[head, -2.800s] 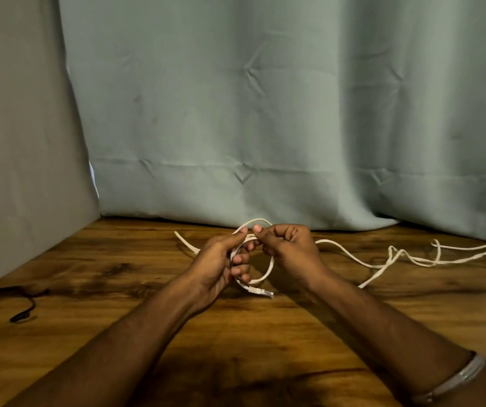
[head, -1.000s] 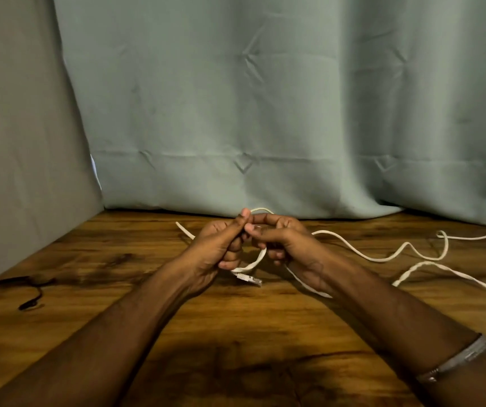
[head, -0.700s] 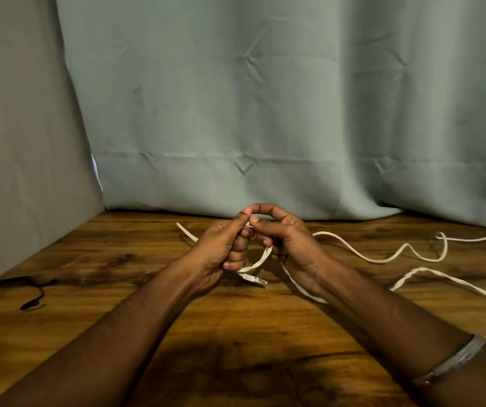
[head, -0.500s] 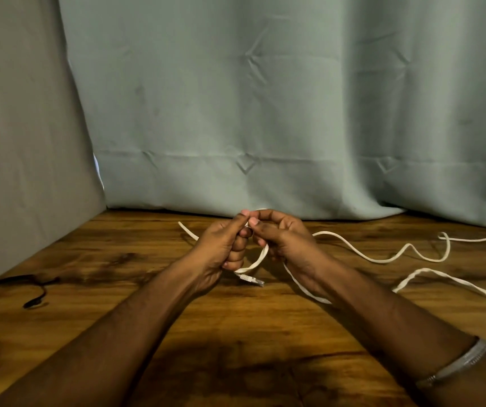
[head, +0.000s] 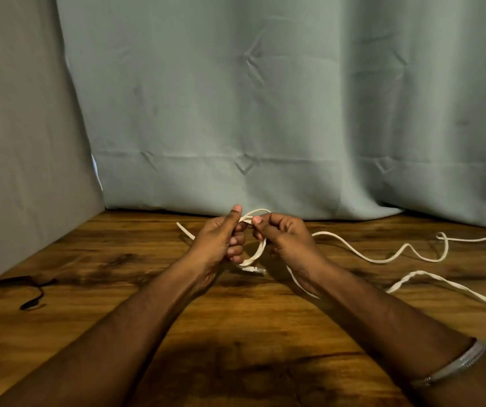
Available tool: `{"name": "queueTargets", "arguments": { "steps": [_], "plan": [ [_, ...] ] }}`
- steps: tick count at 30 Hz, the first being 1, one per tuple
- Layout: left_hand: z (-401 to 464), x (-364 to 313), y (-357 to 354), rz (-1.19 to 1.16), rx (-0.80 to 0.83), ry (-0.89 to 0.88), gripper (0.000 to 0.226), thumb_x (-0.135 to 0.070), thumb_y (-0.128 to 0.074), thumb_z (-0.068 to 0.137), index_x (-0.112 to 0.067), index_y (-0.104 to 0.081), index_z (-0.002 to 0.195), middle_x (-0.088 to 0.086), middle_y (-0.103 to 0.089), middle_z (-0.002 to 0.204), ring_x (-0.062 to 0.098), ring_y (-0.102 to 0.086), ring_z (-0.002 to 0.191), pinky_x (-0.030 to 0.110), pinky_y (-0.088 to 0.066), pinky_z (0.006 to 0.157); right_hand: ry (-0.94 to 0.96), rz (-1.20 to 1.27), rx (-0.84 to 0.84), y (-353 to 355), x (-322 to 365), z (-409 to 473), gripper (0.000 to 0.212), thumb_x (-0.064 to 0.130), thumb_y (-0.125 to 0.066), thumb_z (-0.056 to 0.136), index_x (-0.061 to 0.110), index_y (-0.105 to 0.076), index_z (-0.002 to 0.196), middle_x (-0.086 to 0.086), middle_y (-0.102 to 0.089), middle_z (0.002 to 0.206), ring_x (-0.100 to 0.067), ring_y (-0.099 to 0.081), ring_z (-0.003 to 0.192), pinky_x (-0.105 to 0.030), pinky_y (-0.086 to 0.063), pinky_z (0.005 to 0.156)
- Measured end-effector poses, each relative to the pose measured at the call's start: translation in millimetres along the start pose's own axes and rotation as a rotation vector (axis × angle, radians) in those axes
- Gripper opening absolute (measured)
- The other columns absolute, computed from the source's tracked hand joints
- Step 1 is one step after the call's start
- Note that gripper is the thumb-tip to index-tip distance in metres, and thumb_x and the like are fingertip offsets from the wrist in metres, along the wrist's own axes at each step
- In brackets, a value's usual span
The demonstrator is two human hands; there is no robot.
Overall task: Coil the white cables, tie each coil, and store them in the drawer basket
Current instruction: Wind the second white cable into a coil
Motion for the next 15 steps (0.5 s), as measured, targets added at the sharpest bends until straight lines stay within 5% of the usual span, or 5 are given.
{"name": "queueTargets", "arguments": {
  "steps": [5, 10, 15],
  "plan": [
    [-2.5, -1.1, 3.7, 0.479, 0.068, -0.323, 0.033, -0.032, -0.046, 0.106, -0.018, -0.06, 0.078, -0.004, -0.049, 0.06, 0.014, -0.044, 0.056, 0.032, -0.037, 0.058, 0.023, 0.074, -0.087, 2.2, 5.4, -1.8, 0.02, 0.005, -0.058, 0.103, -0.014, -0.065, 0.102, -0.006, -0.049, 0.064, 0.003, -0.046, 0.038, -0.014, -0.038, 0.043],
    [-13.2, -10.1, 4.5, 1.032, -0.01, -0.496, 0.027, -0.036, -0.04, 0.107, -0.024, -0.055, 0.088, -0.009, -0.061, 0.072, 0.008, -0.056, 0.065, 0.033, -0.041, 0.061, 0.023, 0.098, -0.117, 5.0, 5.2, -5.3, 0.03, 0.006, -0.059, 0.103, -0.023, -0.061, 0.105, -0.001, -0.054, 0.055, 0.002, -0.047, 0.035, -0.01, -0.036, 0.039],
    [-12.0, -17.9, 8.5, 1.506, 0.013, -0.433, 0.008, -0.018, -0.053, 0.095, -0.022, -0.045, 0.096, 0.002, -0.064, 0.087, 0.027, -0.06, 0.078, 0.038, -0.044, 0.065, 0.045, -0.066, -0.124, 4.1, -2.5, 1.8, 0.021, 0.01, -0.063, 0.101, -0.002, -0.065, 0.084, 0.011, -0.053, 0.045, 0.003, -0.041, 0.036, -0.008, -0.031, 0.043]
  ]
}}
Point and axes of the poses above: each hand's wrist, its own z-axis towards the middle knuckle, its own y-axis out of the back of the hand, x = y × z, the point moved 3 cm from there along z, towards the middle knuckle
